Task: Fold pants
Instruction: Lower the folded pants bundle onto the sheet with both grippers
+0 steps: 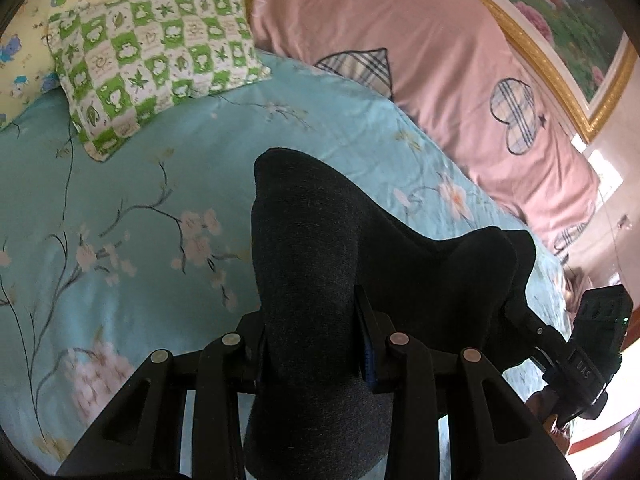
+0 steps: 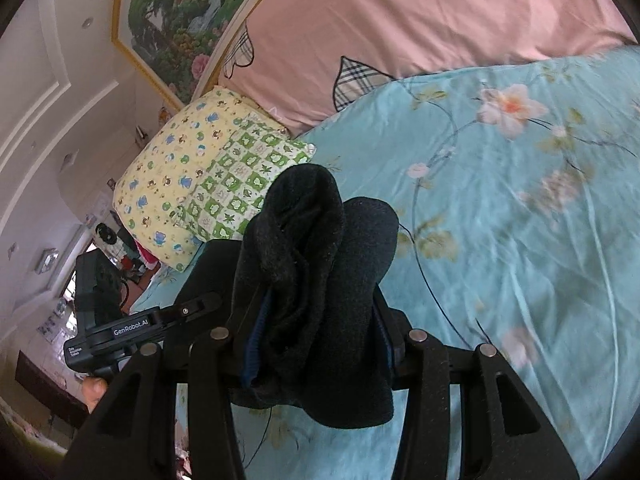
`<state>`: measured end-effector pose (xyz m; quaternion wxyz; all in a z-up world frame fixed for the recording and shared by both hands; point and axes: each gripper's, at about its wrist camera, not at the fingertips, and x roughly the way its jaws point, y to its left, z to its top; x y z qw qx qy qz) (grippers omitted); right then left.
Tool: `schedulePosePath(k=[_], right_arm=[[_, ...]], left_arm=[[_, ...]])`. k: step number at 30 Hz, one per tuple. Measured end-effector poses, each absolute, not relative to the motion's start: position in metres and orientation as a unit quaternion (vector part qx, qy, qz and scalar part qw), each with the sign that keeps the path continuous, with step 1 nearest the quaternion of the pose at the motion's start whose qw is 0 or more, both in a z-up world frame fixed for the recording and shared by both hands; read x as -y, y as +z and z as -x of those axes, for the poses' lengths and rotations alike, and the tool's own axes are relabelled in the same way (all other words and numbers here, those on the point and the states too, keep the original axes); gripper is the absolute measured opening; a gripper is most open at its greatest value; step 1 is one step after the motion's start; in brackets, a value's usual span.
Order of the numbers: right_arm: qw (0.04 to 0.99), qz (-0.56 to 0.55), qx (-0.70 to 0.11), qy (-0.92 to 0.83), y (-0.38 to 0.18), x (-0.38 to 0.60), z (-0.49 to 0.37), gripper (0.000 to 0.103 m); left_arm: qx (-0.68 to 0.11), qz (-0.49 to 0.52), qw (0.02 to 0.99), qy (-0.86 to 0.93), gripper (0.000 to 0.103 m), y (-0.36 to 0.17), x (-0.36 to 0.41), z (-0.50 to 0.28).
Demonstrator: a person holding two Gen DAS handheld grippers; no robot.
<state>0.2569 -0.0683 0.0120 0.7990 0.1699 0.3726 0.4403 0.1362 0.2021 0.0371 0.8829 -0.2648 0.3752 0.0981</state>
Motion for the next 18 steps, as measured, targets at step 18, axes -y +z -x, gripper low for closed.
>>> schedulePosePath(k=[18], right_arm=[[0.796,-0.139,-0.400,0.433,-0.020,0.033,-0.310,0.050]], left_arm=[[-0.390,0.262,0.875,0.120,0.036,0.002,-0.222,-0.166]])
